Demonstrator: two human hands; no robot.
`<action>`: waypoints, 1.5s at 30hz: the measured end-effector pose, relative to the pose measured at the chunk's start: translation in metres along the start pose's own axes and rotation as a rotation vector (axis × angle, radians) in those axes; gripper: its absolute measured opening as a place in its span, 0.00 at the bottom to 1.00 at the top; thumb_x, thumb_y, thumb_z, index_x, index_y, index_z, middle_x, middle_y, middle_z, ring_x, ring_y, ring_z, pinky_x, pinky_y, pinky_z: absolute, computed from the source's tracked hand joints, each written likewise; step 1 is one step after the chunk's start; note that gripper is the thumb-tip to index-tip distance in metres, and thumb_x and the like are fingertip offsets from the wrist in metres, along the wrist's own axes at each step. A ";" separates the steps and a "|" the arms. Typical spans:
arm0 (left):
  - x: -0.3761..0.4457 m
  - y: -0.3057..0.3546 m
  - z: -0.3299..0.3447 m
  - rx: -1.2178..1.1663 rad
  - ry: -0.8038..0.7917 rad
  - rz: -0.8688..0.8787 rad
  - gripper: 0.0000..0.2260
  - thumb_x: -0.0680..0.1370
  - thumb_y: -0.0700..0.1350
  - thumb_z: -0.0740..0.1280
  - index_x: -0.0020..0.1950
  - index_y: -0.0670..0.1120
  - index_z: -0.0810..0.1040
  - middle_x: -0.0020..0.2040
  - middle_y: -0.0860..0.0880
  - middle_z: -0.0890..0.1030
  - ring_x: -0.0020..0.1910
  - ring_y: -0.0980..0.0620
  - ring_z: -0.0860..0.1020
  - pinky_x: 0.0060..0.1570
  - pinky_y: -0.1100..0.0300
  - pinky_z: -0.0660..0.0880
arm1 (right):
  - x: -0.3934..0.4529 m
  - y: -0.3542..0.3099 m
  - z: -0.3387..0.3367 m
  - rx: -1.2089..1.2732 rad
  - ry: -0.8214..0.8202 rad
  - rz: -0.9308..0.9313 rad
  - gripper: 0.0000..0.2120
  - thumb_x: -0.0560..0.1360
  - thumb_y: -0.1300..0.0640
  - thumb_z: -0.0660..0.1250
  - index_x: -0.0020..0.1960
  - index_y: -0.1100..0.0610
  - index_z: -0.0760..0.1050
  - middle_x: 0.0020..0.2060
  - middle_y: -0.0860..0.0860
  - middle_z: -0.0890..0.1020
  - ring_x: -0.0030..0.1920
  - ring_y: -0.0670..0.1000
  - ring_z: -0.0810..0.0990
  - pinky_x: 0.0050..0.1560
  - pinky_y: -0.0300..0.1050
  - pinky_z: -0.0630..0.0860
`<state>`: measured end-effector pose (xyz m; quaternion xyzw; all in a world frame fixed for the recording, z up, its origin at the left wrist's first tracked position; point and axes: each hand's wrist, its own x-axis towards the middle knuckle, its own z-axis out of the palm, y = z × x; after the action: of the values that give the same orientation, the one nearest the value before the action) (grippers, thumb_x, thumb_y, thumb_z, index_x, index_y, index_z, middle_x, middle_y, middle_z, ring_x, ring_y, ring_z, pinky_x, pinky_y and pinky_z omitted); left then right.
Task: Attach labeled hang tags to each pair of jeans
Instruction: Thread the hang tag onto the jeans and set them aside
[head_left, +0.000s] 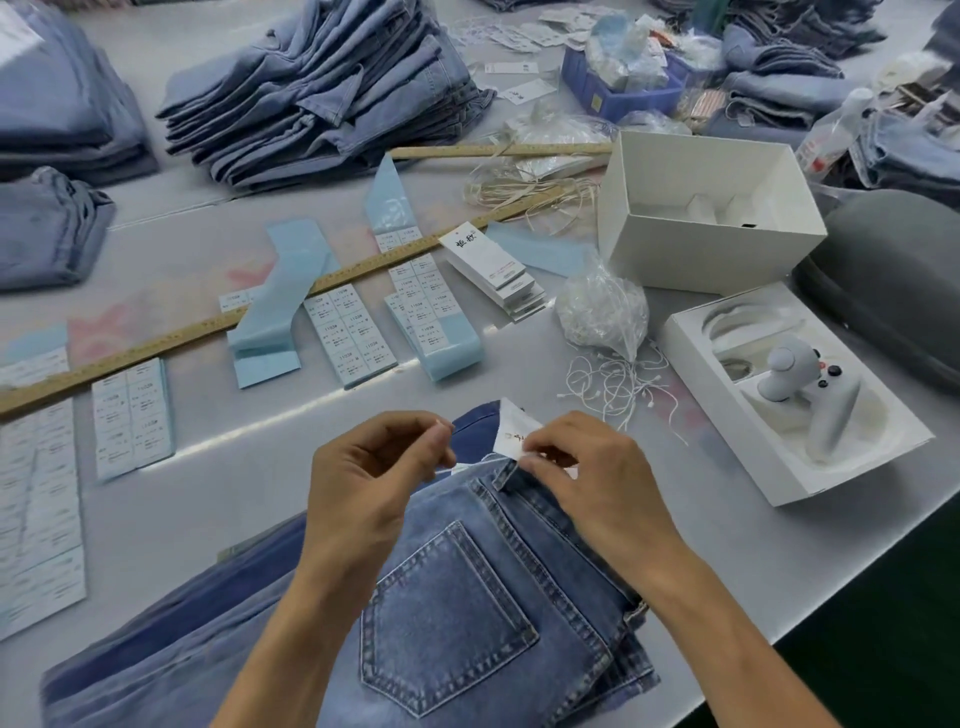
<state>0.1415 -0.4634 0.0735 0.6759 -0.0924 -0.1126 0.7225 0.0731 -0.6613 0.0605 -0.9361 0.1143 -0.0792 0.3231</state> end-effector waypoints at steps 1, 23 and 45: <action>-0.001 0.001 0.003 0.071 -0.017 0.033 0.04 0.73 0.45 0.73 0.44 0.49 0.87 0.38 0.48 0.85 0.36 0.55 0.82 0.39 0.67 0.78 | -0.001 0.000 0.000 0.005 0.015 0.008 0.03 0.76 0.56 0.74 0.49 0.52 0.84 0.44 0.44 0.82 0.46 0.46 0.79 0.50 0.44 0.77; -0.007 0.008 0.030 0.590 -0.184 0.312 0.07 0.77 0.38 0.74 0.49 0.50 0.86 0.40 0.65 0.80 0.37 0.66 0.74 0.38 0.77 0.66 | -0.005 0.011 -0.001 0.592 0.059 0.183 0.03 0.77 0.58 0.73 0.47 0.51 0.82 0.43 0.47 0.85 0.46 0.49 0.85 0.51 0.42 0.81; -0.002 0.012 0.046 0.738 -0.196 0.371 0.04 0.81 0.48 0.65 0.49 0.51 0.78 0.43 0.57 0.80 0.43 0.55 0.76 0.42 0.53 0.76 | -0.018 -0.016 -0.013 1.131 0.138 0.354 0.03 0.72 0.57 0.73 0.46 0.53 0.84 0.43 0.55 0.86 0.45 0.51 0.85 0.47 0.40 0.81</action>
<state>0.1273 -0.5058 0.0887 0.8473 -0.3147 -0.0036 0.4279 0.0557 -0.6518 0.0788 -0.5783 0.2293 -0.1335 0.7715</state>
